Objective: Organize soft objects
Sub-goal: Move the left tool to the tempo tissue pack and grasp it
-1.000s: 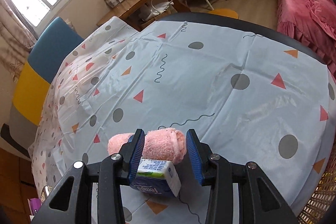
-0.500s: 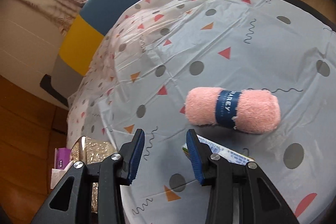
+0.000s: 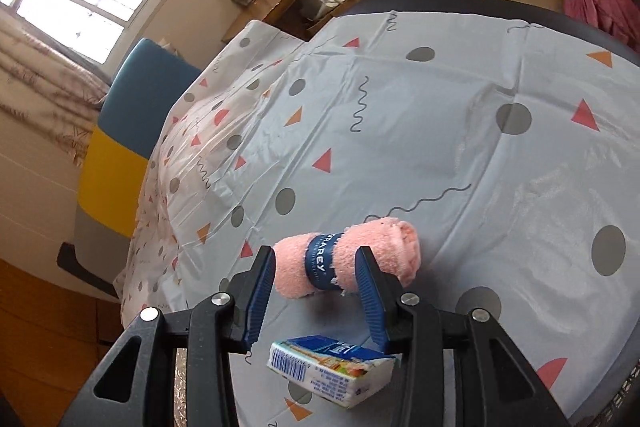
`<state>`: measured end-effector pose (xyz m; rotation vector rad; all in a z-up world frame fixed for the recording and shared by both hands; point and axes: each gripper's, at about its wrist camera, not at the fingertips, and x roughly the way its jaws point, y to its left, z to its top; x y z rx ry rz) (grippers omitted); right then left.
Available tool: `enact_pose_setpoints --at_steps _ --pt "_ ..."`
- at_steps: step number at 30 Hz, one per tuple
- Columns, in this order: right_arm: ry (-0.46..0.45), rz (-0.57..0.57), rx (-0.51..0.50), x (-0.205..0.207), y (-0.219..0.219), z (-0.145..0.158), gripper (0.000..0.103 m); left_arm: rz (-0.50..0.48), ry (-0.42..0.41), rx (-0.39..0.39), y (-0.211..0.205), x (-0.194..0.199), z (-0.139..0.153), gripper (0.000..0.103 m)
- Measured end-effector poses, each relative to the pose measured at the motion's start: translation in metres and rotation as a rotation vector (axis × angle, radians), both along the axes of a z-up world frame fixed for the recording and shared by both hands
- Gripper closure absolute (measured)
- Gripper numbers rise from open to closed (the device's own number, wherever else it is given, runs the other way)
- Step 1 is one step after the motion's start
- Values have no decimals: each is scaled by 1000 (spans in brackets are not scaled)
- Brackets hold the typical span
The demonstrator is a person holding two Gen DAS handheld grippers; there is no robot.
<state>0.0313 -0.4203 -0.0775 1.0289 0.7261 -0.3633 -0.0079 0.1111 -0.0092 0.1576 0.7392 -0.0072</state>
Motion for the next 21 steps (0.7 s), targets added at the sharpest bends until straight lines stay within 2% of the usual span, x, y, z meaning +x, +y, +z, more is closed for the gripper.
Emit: enact_pose_setpoints --at_steps 8,21 --pt "10 8 -8 -1 1 1 62 -75 -17 1 -27 2 9 23" --pt "-29 8 21 -3 -2 4 61 -278 -53 34 -102 10 31 23"
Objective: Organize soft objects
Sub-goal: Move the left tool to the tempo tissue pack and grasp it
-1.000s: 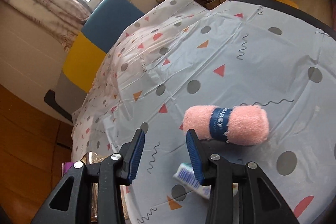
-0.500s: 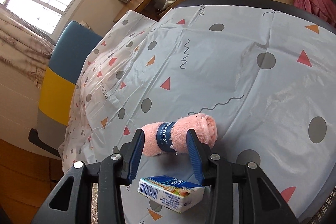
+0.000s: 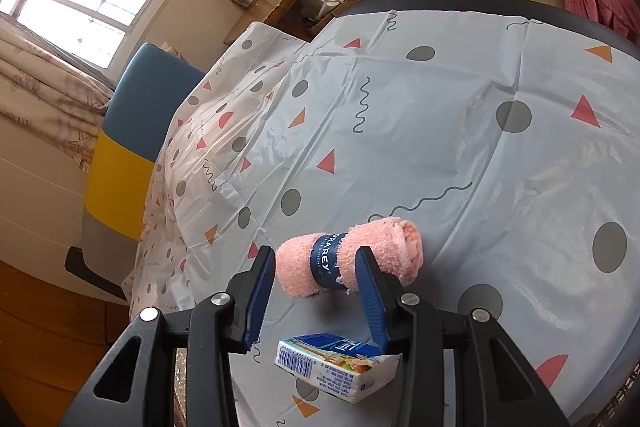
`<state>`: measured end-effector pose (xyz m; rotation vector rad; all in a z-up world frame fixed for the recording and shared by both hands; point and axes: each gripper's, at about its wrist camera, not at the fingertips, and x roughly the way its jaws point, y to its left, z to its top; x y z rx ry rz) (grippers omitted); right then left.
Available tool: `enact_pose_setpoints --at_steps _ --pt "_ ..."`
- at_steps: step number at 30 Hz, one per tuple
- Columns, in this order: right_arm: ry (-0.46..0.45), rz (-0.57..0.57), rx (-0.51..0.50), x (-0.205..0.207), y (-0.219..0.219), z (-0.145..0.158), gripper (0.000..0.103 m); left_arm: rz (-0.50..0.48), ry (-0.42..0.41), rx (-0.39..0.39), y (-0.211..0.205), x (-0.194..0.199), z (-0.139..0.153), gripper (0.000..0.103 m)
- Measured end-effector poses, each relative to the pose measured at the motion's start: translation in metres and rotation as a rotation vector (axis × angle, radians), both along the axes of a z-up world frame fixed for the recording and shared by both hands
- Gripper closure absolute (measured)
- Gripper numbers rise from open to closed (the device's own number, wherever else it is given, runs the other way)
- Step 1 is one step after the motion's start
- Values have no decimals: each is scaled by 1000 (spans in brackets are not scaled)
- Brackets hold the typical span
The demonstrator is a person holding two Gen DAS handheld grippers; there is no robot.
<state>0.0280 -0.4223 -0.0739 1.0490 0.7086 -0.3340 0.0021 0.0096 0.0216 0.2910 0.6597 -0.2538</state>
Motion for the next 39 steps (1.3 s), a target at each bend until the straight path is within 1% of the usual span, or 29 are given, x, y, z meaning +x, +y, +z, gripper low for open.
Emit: enact_pose_setpoints --at_steps 3,7,10,17,18,20,22,24,27,29,31,33,35,39 --pt "-20 -22 4 -5 -4 3 61 -59 -10 7 -21 2 5 23" --pt "-44 -82 1 -16 -12 7 61 -126 -15 13 -49 5 10 23" --pt "-48 -113 22 -21 -18 5 61 -184 -17 21 -71 5 12 23" --pt "-63 -151 48 -29 -25 4 61 -306 40 31 -125 15 3 23" --pt "-67 -156 48 -30 -26 5 61 -327 40 39 -135 17 -1 18" --pt "-73 -159 54 -31 -27 5 61 -359 60 53 -153 21 -11 14" --pt "-79 -159 60 -32 -28 5 61 -403 84 53 -170 26 -23 14" --pt "-90 -151 69 -31 -28 5 61 -455 126 60 -188 30 -39 14" --pt "-96 -131 78 -28 -27 5 61 -518 163 79 -213 33 -61 13" --pt "-99 -120 81 -27 -26 5 61 -547 188 88 -228 35 -73 13" --pt "-104 -115 85 -27 -26 5 61 -584 203 78 -242 36 -80 12" --pt "-104 -119 88 -27 -27 5 61 -605 210 83 -254 37 -86 11" --pt "-105 -114 92 -27 -27 4 61 -623 220 72 -265 39 -91 10" --pt "-102 -109 94 -26 -27 4 61 -626 253 43 -279 48 -100 8"
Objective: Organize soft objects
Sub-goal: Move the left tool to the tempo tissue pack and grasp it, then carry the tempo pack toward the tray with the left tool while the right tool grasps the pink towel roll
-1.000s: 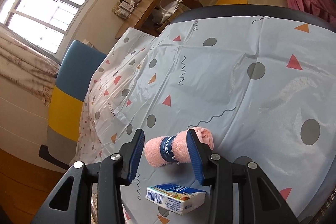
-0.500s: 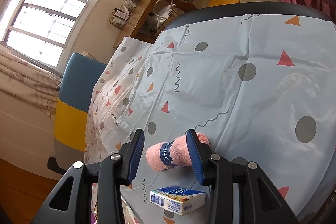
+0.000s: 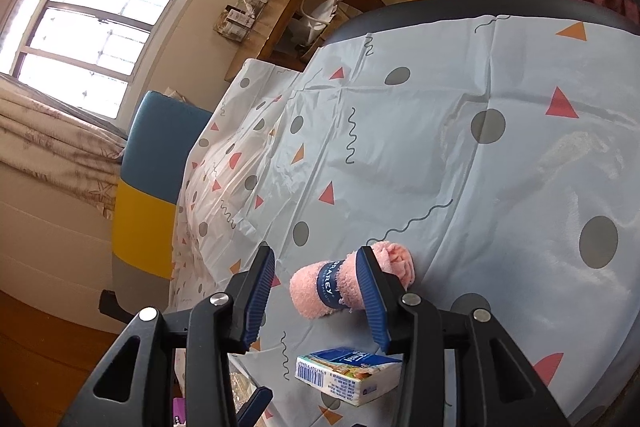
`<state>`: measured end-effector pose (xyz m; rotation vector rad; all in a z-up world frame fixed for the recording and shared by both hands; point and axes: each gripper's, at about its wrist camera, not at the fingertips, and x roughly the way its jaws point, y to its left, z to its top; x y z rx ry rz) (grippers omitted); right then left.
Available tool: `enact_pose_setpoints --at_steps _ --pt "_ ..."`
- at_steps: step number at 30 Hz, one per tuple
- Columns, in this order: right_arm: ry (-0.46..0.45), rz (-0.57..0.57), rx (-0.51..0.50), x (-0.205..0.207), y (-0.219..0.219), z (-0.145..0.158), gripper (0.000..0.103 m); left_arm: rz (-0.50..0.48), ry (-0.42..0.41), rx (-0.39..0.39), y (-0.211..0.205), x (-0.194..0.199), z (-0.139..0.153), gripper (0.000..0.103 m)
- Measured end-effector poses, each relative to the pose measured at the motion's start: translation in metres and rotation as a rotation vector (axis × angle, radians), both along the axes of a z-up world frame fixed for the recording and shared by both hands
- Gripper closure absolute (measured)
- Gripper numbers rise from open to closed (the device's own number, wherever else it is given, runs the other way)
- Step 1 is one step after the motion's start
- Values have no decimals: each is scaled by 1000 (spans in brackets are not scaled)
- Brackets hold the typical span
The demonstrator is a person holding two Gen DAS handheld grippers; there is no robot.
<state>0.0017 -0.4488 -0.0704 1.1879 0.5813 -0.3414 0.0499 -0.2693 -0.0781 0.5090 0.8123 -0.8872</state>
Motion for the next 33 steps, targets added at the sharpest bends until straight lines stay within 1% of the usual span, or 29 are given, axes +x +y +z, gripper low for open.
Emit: enact_pose_setpoints --at_steps 4,5,6,7,8,10,12,15,17,19,22,24,25,26,28,30,31,33 --pt "8 -1 -1 1 0 -1 60 4 34 -12 -10 6 -9 7" --pt "10 -1 1 1 1 -2 60 3 42 -15 -12 7 -12 8" --pt "13 1 2 1 1 -2 60 0 58 -20 -13 9 -15 22" --pt "18 5 0 2 2 -3 60 0 77 -22 -13 11 -17 30" --pt "25 8 -3 3 2 -3 60 7 96 -38 -10 12 -17 30" --pt "40 15 -6 4 3 -5 60 33 106 -70 3 13 -12 30" --pt "49 17 -3 6 3 -7 60 58 88 -67 15 10 -9 30" --pt "74 34 -20 10 6 -8 60 98 82 -59 38 4 -6 30" --pt "96 72 -27 16 10 -9 60 118 66 -53 52 -2 -5 30" --pt "133 121 -58 25 17 -10 60 139 70 -52 68 -9 -5 30" --pt "219 182 -178 37 31 -4 60 170 91 -56 89 -16 -4 30" --pt "260 246 -273 48 41 3 59 181 102 -60 102 -21 -3 30" --pt "284 304 -332 56 48 7 54 179 98 -61 107 -23 -2 30" --pt "311 379 -395 66 56 10 47 179 86 -60 111 -26 -1 30" --pt "359 557 -536 87 75 14 42 180 58 -63 117 -30 2 30" --pt "445 743 -703 104 97 10 40 191 66 -71 123 -31 3 30" --pt "505 806 -776 112 105 5 40 198 74 -78 125 -31 3 30" --pt "625 854 -908 123 111 -11 40 206 75 -82 127 -32 3 30"
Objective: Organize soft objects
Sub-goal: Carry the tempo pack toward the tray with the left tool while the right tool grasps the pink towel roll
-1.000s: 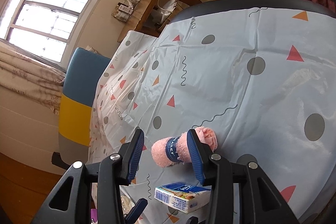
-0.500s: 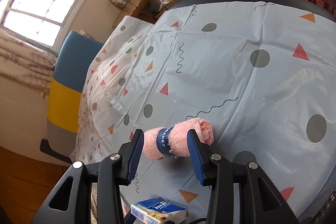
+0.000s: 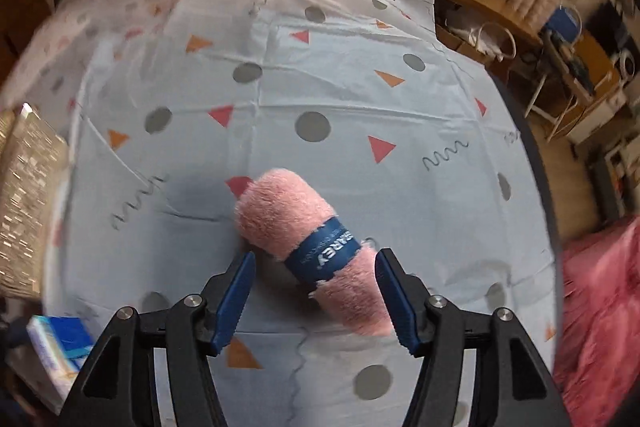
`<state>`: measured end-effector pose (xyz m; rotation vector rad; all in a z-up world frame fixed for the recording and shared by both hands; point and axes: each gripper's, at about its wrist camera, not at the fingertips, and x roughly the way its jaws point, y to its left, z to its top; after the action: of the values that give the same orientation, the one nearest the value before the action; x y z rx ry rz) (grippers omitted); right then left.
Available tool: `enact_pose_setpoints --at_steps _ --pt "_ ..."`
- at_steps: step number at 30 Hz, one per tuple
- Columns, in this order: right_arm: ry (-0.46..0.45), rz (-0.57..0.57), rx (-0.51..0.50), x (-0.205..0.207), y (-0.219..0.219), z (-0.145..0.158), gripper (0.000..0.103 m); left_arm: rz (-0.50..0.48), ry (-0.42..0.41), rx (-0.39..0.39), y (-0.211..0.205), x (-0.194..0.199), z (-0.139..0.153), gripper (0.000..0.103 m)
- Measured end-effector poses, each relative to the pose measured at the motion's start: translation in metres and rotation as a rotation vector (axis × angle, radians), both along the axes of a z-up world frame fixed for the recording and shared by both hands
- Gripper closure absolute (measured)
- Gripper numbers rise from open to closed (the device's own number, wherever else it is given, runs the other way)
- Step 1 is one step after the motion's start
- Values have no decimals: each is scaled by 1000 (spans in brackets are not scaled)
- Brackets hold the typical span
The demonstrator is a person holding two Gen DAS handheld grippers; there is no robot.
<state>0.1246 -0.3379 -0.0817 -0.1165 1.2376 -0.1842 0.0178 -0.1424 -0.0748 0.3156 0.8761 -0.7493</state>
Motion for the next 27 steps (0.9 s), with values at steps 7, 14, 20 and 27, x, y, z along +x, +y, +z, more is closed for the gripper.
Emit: enact_pose_setpoints --at_steps 7,14,20,27 --pt "-13 -90 13 -2 -9 -36 59 15 -7 -15 5 -2 7 30" --pt "-72 -158 121 -9 -22 -38 59 64 -25 -85 6 13 40 30" --pt "-78 -118 71 -12 -8 -37 60 107 -71 -112 -2 50 82 30" --pt "-75 -88 21 -9 0 -38 60 310 -103 -135 36 127 119 30"
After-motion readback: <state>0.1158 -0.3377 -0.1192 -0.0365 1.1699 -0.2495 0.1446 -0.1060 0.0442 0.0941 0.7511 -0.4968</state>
